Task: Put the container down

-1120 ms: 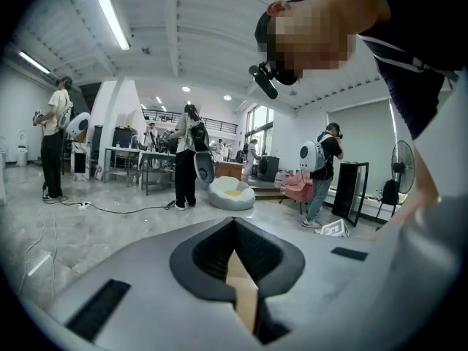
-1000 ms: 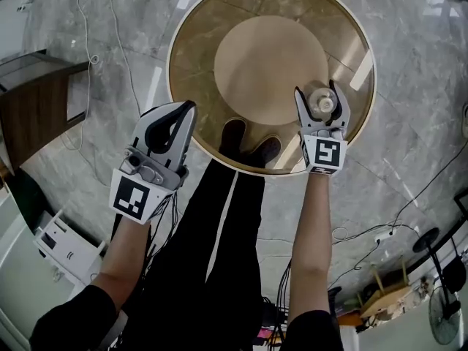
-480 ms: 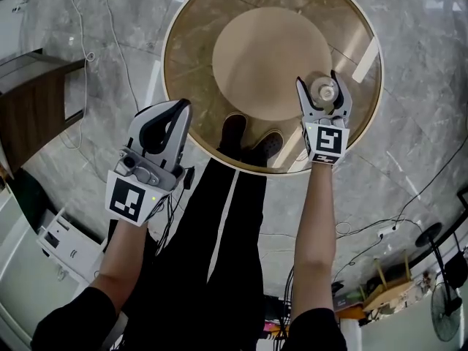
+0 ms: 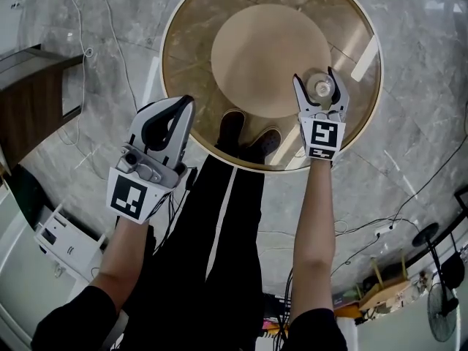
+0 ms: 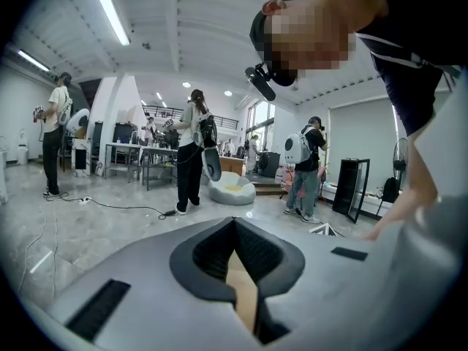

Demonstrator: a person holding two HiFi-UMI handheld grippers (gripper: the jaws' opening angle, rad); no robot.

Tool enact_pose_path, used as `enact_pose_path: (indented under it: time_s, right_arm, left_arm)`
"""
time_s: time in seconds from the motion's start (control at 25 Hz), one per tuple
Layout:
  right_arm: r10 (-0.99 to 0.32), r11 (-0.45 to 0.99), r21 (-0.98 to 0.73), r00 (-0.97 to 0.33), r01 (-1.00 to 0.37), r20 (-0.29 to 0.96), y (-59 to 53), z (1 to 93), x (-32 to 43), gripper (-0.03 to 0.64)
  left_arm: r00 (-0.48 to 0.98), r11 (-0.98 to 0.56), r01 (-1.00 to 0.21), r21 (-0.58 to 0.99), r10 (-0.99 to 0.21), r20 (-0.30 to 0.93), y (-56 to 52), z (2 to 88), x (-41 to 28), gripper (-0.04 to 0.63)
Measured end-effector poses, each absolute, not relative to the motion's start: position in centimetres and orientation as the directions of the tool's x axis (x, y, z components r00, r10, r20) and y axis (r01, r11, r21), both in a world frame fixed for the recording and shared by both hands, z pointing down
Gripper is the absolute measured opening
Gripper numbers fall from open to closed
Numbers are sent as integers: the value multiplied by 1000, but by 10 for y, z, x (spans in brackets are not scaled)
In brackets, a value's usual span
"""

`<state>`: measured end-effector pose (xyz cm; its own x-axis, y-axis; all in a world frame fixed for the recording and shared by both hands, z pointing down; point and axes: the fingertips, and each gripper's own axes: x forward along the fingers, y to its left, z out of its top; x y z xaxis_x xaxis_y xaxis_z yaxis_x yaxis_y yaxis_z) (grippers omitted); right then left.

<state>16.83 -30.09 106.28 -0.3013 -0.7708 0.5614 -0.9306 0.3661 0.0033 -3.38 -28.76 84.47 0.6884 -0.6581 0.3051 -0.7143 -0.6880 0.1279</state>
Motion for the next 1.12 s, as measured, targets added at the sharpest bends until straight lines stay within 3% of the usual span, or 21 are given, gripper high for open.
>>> enact_pose_path:
  time_s: [0.44,0.76,1.12]
  right_arm:
    - [-743,405,-43,-356,-913,567,-297,1061,163,350]
    - [-758,350,-125,-359,-928,545,-281,1040,176,368]
    - [-807,359,-71,-348,-931,477,-270,959,175,370]
  left_arm:
    - [669,-667,-733,136,-670,322,-283,846,-40,25]
    - [656,-652,-745,141,-678,332,-283,846,-42,25]
    - [662,-659,-740,135,-678,321,-295,819,-34,25]
